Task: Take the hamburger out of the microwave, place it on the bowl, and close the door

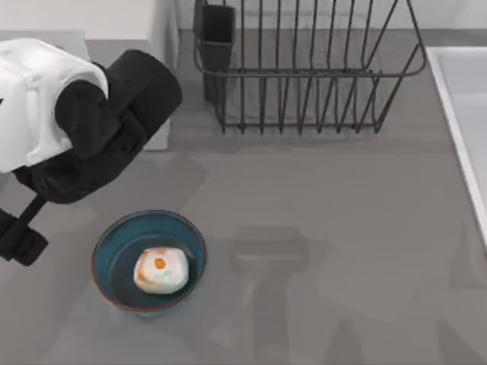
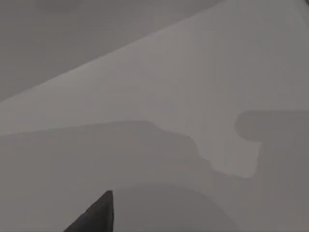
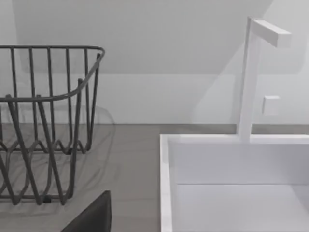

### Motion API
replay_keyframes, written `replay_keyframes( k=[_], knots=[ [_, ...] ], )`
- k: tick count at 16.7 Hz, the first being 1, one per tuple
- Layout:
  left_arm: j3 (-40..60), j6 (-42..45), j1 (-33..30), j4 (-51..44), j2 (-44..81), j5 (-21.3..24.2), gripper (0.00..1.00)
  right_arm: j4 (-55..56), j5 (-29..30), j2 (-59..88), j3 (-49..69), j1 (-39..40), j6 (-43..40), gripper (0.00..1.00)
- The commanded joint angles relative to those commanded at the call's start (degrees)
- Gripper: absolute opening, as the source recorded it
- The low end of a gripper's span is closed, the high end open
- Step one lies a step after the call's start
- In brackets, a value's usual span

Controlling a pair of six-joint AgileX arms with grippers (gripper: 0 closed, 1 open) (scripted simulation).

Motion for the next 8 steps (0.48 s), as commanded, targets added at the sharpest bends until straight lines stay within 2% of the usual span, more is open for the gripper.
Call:
replay_keyframes(
  k=[5, 8],
  knots=[
    [-22.4, 40.4, 12.2, 22.1, -37.3, 13.1, 1.00, 0.0, 0.0, 0.0, 0.0, 0.0, 0.0, 1.00],
    [-36.8, 61.3, 19.4, 35.2, -57.1, 21.4, 1.00, 0.0, 0.0, 0.0, 0.0, 0.0, 0.0, 1.00]
  ],
)
